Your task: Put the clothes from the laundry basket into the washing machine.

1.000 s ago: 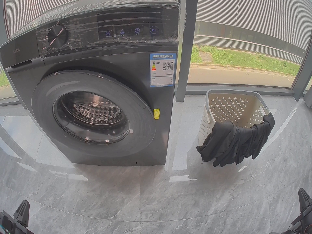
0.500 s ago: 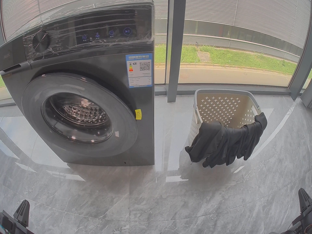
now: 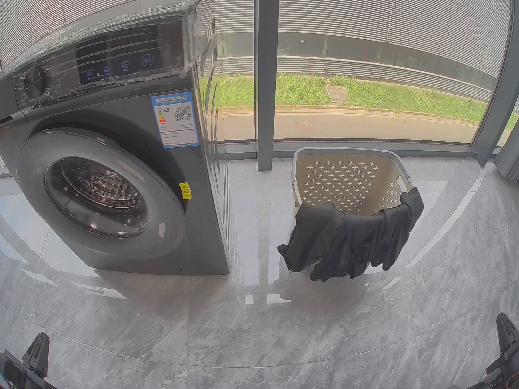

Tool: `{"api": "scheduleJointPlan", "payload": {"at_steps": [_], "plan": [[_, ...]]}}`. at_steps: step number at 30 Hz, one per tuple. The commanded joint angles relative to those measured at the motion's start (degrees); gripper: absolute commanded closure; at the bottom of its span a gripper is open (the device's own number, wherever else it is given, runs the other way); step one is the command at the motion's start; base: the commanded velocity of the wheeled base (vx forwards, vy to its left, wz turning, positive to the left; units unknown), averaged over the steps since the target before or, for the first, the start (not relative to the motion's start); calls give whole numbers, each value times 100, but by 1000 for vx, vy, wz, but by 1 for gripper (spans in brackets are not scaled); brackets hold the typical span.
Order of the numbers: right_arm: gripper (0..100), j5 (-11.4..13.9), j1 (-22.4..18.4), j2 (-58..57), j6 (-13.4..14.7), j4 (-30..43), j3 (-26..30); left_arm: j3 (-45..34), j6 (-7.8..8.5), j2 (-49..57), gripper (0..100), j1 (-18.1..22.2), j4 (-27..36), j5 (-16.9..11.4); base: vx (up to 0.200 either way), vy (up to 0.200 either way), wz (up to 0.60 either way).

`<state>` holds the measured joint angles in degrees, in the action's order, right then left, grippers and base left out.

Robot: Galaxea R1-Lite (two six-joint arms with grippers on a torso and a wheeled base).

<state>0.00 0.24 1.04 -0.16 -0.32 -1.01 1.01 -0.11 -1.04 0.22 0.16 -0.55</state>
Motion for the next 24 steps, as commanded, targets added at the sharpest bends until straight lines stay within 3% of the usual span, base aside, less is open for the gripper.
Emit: {"api": "scheduleJointPlan", "payload": {"at_steps": [1, 4, 24], "plan": [[100, 0, 2, -104, -2, -3, 101, -101, -7, 104, 100, 4, 2, 2, 0, 0, 0], [100, 0, 2, -104, -2, -3, 101, -101, -15, 104, 100, 4, 2, 11, 0, 0, 0], [100, 0, 2, -104, -2, -3, 101, -101, -24, 104, 100, -4, 2, 11, 200, 0, 0]]}}
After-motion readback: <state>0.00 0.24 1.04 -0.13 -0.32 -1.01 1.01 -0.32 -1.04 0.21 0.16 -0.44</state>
